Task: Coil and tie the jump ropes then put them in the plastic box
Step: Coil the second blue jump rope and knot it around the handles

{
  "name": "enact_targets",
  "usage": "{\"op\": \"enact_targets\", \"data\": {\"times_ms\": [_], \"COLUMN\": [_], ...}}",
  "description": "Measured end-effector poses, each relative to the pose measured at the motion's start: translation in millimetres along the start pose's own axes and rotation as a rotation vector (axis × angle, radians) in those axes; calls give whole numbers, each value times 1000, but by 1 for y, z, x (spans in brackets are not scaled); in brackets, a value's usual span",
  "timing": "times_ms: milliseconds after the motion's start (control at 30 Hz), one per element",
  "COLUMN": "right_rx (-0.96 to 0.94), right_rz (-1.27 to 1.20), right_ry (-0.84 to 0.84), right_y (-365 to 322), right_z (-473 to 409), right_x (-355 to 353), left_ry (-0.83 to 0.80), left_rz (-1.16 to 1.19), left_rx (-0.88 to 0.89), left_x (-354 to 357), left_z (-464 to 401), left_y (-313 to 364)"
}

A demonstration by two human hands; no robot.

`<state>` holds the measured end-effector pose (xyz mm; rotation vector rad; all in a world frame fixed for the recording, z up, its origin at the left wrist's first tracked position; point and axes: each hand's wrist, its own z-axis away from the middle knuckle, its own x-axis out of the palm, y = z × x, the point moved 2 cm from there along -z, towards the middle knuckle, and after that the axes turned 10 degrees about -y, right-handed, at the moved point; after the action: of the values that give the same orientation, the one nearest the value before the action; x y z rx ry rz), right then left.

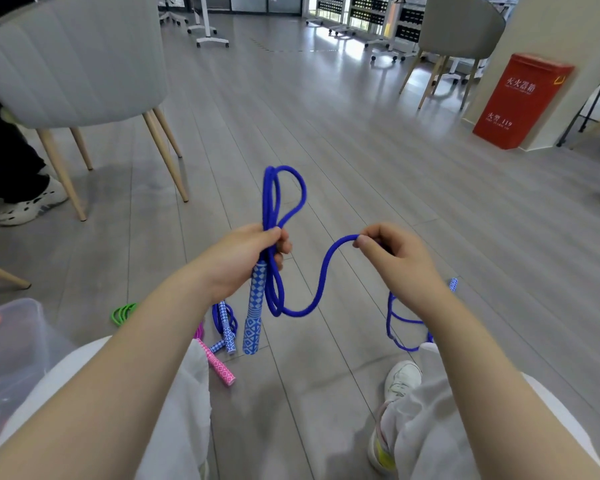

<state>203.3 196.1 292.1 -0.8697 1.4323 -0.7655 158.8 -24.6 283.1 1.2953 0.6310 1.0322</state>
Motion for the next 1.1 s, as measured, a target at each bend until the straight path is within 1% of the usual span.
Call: {"op": "enact_targets", "data": {"times_ms": [133,300,467,600,900,1000,1100], "right_rx": [-29,-40,-87,-111,-122,-92,-58], "right_rz": [59,132,157,186,318,341,321], "right_ry": [-42,-83,13,24,49,31,31], "right_y": [-1,-1,0,0,2,2,5], "right_z": [-3,-4,-3,-2,-2,-3,-5], "right_x": [14,26,30,34,33,24,12], "left_ry": [-92,-147,-140,-186,-267,-237,-168], "left_rz": [-161,-214,-202,-223,-143,-98,-24], "left_rx": [-76,-125,-160,-174,-181,-171,-124], "left_x": [15,28,31,36,41,37,28], "left_z": [2,3,-2,-1,0,1,-1], "left_y": [-5,-10,-18,-22,-24,-19,-14]}}
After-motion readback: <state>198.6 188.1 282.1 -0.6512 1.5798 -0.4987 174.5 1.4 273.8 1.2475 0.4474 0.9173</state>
